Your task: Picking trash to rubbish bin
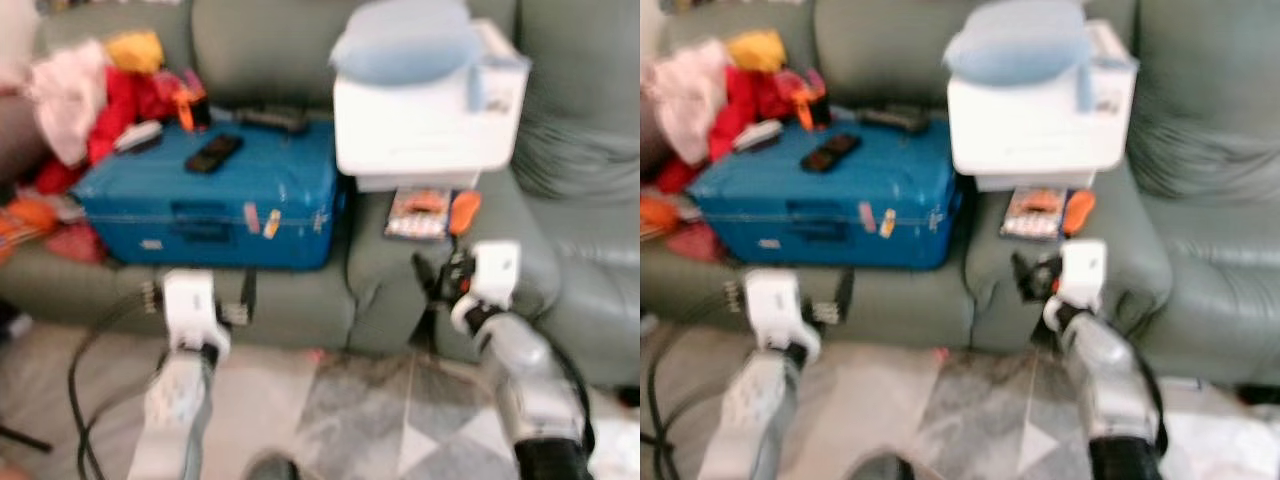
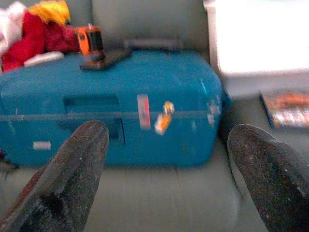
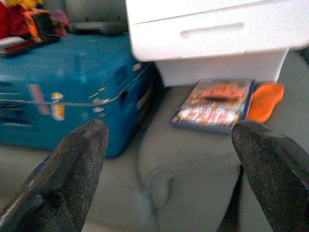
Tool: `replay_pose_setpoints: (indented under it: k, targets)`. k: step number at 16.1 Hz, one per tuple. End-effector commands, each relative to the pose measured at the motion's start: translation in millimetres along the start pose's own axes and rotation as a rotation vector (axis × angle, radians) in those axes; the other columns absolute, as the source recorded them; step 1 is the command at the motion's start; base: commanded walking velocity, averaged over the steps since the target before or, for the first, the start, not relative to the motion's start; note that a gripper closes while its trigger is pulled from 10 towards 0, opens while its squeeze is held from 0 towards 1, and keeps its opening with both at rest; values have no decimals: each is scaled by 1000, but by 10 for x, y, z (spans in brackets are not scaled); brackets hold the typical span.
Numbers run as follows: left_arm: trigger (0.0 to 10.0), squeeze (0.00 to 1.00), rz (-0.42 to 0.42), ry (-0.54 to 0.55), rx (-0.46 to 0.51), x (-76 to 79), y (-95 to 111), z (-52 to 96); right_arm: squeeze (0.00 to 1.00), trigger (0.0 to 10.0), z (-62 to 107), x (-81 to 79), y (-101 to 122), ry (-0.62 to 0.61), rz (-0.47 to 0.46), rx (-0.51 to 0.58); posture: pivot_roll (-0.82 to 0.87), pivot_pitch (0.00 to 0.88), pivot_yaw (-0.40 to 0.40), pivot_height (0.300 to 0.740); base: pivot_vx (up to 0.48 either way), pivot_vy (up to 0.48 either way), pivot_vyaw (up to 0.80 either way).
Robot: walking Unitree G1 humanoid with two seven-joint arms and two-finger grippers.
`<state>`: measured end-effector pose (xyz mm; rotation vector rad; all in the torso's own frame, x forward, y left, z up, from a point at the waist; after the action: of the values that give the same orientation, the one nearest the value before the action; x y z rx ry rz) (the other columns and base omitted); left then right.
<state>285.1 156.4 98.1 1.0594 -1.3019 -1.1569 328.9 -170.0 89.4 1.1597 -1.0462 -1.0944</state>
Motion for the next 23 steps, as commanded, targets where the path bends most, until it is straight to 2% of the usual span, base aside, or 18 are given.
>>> replay_pose_setpoints:
  k: [1,13,17,23]
  targets:
    - [10000,0,-11,3,31,-21,99,-42,0,10000,-26,-5,61,-3,3,17,34,18,42,740,-334,0,0]
    - [10000,0,-11,-13,26,0,92,-61,0,10000,-38,11,70,-11,4,20,26,18,43,740,-329,0,0]
    - [10000,0,-9,3,45,-31,133,-97,0,10000,-38,10,76,-10,-3,23,23,18,45,740,0,0,0]
    - [10000,0,30,6,67,-77,211,-165,0,10000,-75,-4,105,6,0,30,27,5,42,740,0,0,-735]
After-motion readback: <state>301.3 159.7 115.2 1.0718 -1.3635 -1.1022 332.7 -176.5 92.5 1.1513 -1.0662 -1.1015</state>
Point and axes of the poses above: a point about 5 cm out from each wrist's last joint towards the gripper, its own z axis pointing back from the gripper into the wrist, its own y axis along the axis of the wrist's last joint, x = y × z, the point moved 3 cm from there along -z, pointing out of the wrist towards the gripper, and after that the axes turned 8 degrees about z, right-handed, at the moved point
